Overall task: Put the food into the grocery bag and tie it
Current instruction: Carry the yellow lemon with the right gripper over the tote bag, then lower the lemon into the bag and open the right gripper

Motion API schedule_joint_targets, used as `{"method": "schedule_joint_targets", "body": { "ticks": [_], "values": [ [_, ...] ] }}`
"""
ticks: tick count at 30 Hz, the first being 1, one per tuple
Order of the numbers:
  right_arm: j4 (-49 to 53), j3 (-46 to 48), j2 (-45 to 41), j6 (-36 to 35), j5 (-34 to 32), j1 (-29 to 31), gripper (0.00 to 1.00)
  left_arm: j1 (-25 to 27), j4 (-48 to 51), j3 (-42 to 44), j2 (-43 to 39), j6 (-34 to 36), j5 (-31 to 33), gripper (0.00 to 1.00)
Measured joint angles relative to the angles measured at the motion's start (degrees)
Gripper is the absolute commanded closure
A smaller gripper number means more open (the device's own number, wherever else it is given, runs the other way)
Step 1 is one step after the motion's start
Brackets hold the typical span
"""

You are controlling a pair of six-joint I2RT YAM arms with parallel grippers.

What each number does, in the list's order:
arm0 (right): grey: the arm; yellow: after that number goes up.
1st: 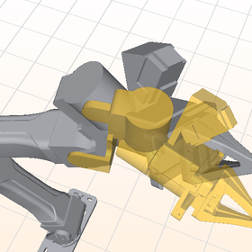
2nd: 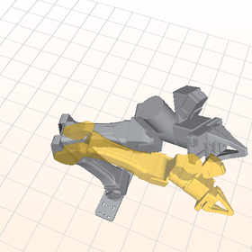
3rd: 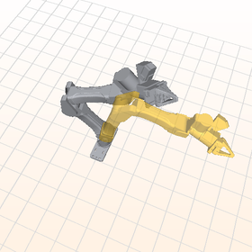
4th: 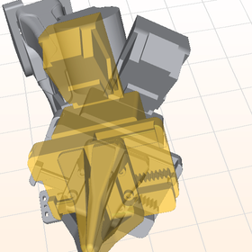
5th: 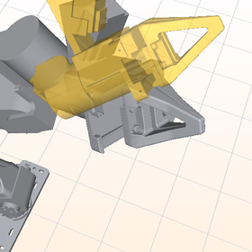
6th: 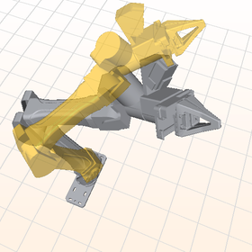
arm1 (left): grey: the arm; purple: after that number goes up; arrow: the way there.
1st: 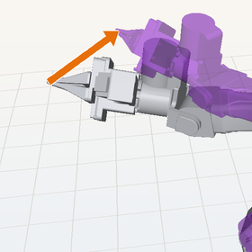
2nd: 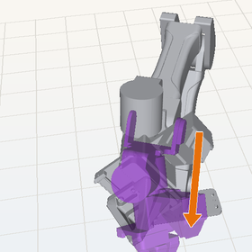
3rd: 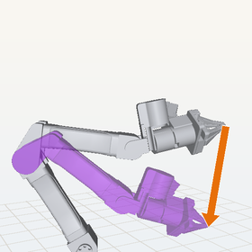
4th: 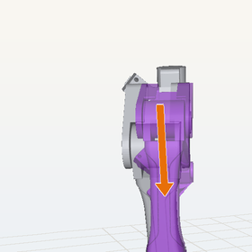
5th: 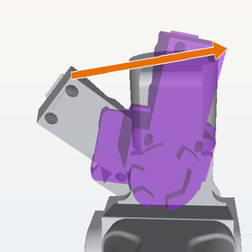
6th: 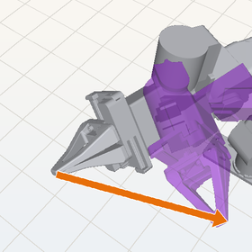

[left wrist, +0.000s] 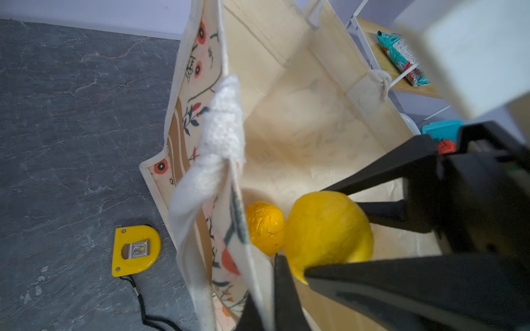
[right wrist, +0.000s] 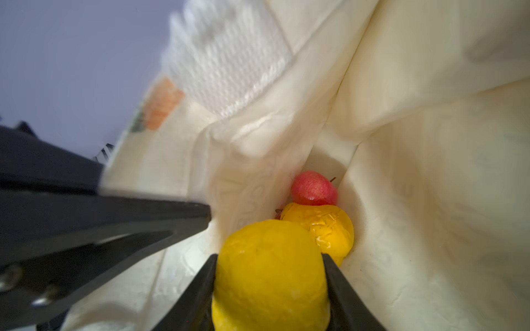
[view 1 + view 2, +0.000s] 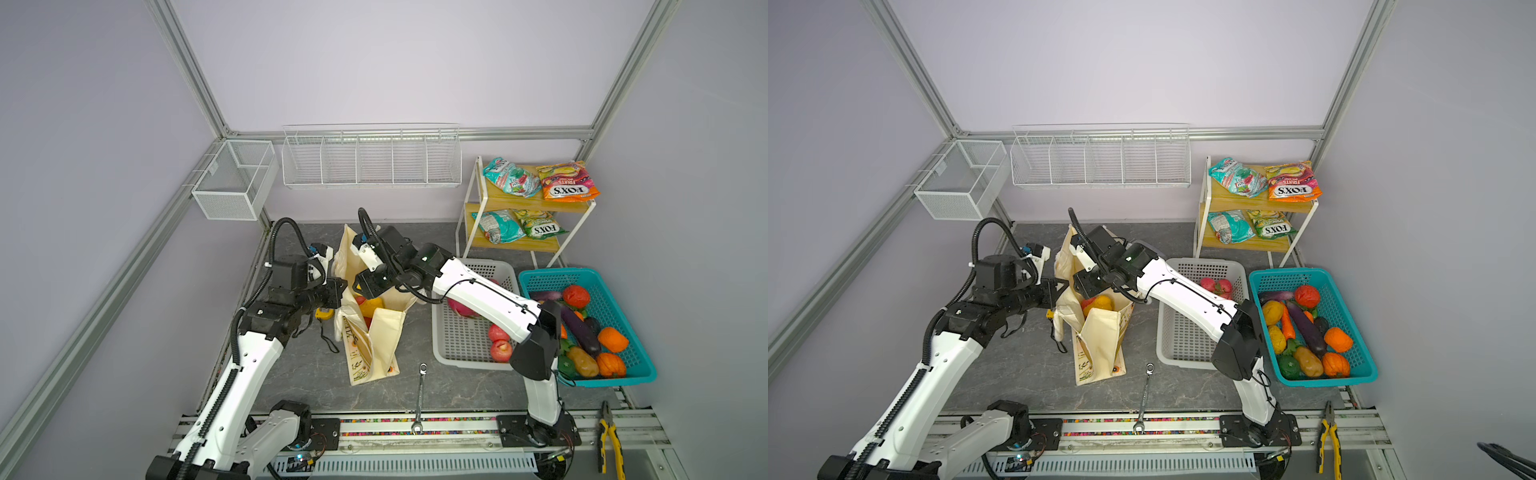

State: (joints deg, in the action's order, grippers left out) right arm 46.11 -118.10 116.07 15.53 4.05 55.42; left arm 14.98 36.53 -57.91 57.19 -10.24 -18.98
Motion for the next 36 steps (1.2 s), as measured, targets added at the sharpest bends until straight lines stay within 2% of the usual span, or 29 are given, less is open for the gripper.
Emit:
{"method": "schedule_joint_targets", "body": {
  "ticks": [10, 23, 36],
  "values": [
    [1.8, 0.7, 2.9, -1.4, -1.6, 0.2, 0.57, 0.0, 0.0, 0.0, -0.1, 0.0, -0.2, 1.00],
    [4.6, 0.5, 11.7, -3.4, -3.9, 0.2, 0.54, 0.0, 0.0, 0.1, -0.1, 0.0, -0.2, 1.00],
    [6.1, -0.2, 15.1, -3.3, -9.4, 0.0, 0.44, 0.0, 0.2, 0.1, -0.2, 0.0, -0.1, 1.00]
  ]
}}
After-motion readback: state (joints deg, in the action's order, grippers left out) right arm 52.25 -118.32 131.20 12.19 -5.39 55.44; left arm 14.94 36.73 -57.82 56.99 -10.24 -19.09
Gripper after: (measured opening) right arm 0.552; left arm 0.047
